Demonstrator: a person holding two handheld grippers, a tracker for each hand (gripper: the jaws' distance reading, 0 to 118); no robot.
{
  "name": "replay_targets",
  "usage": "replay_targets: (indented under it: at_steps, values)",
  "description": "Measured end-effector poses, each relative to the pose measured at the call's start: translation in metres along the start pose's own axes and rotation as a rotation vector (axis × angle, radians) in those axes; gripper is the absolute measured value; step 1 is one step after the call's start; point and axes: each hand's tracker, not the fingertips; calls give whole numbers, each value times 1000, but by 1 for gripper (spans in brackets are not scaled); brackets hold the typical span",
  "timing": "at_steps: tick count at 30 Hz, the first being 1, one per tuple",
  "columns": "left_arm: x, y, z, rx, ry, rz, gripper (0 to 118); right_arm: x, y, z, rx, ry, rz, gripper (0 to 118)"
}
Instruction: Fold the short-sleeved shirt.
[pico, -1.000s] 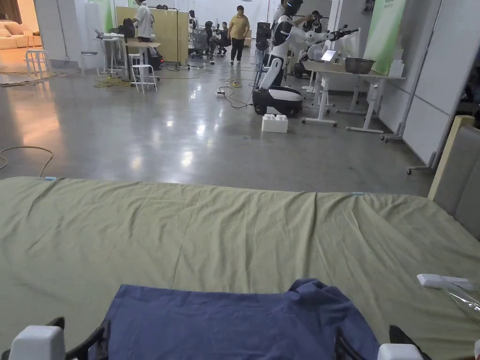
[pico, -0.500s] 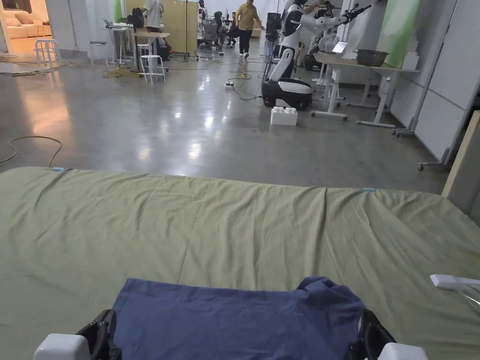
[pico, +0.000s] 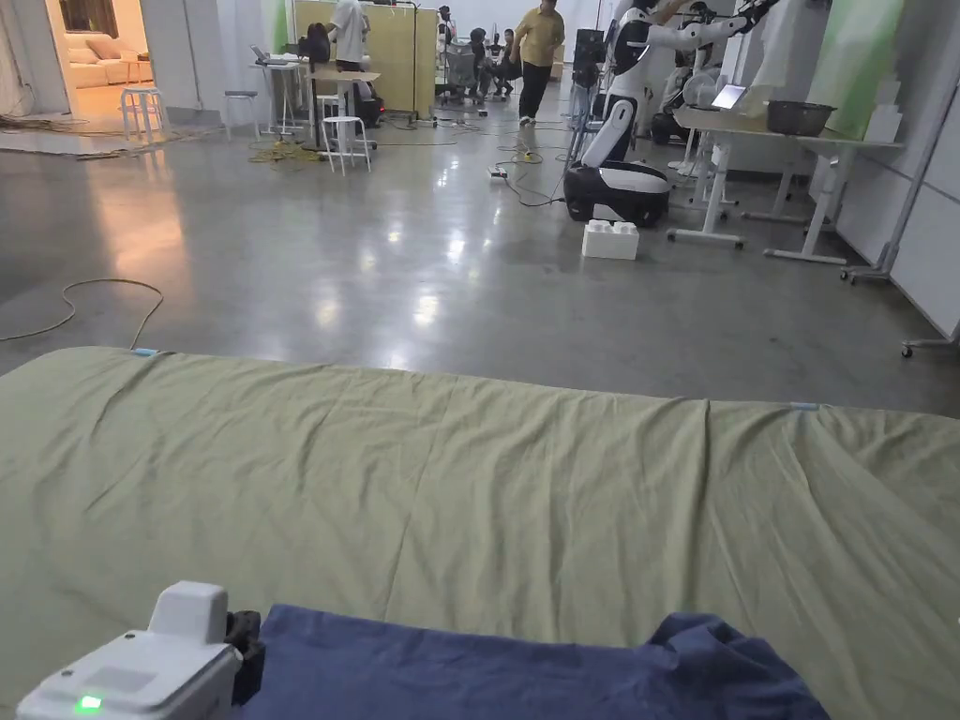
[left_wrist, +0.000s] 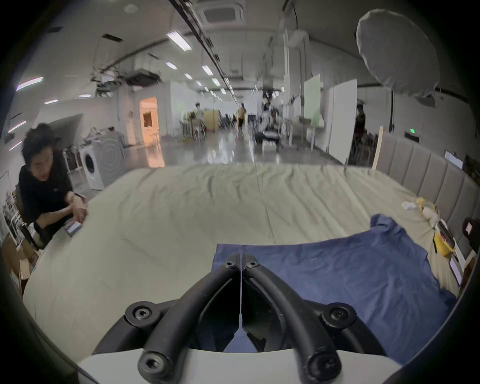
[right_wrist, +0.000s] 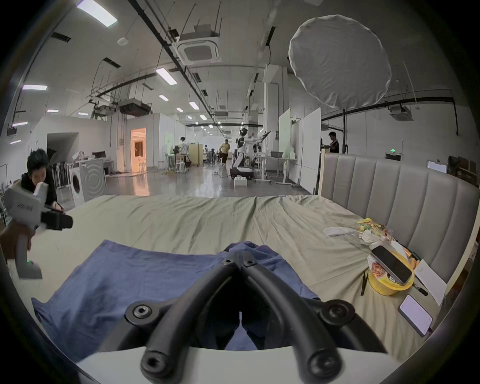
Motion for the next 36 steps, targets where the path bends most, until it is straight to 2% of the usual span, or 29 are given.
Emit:
replay_targets:
  at_steps: [2,3,5,6,7,8,11,17,18,19,22,28,29,30,31,32,33,35,36]
  values:
    - [-9,12,-37,-63,9,36,4,0,-4,-10,-17,4,9,0]
    - [-15,18,-59,-118,17,45,14,0,-7,-16,-31,4,13,0]
    - [-21,25,-90,-192,47,81,57,2,-13,-23,-70,8,9,0]
    - [-26,29,-109,-256,28,103,71,2,-14,-27,-69,4,18,0]
    - [-29,30,-120,-281,3,111,78,3,-16,-30,-79,3,20,0]
    - [-30,30,-134,-313,4,118,79,4,-20,-32,-89,3,23,0]
    - [-34,26,-166,-414,54,115,79,8,-28,-38,-120,1,38,0]
    - [-41,4,-201,-495,88,114,77,21,-44,-41,-179,-13,59,0]
    - [-41,4,-199,-459,80,107,73,24,-46,-41,-187,-19,61,0]
    - [-37,4,-198,-439,83,91,61,26,-48,-42,-193,-22,61,0]
    - [-28,8,-188,-383,8,55,10,33,-51,-48,-220,-29,47,0]
    - [-23,13,-181,-375,-18,61,5,55,-32,-94,-310,-62,13,3]
    - [-20,15,-176,-367,-18,64,5,62,-24,-107,-309,-62,17,8]
    - [-15,15,-173,-354,-18,64,4,68,-17,-122,-320,-63,29,19]
    - [-8,15,-170,-335,-19,55,4,75,-9,-137,-327,-62,29,37]
    - [2,14,-165,-314,-17,48,4,83,-2,-155,-330,-60,30,48]
    - [-13,20,-152,-307,-22,54,4,90,5,-179,-399,-32,40,58]
    - [3,21,-142,-293,-40,61,4,99,15,-219,-450,-37,29,72]
    - [5,25,-135,-278,-40,55,4,106,16,-243,-513,11,27,77]
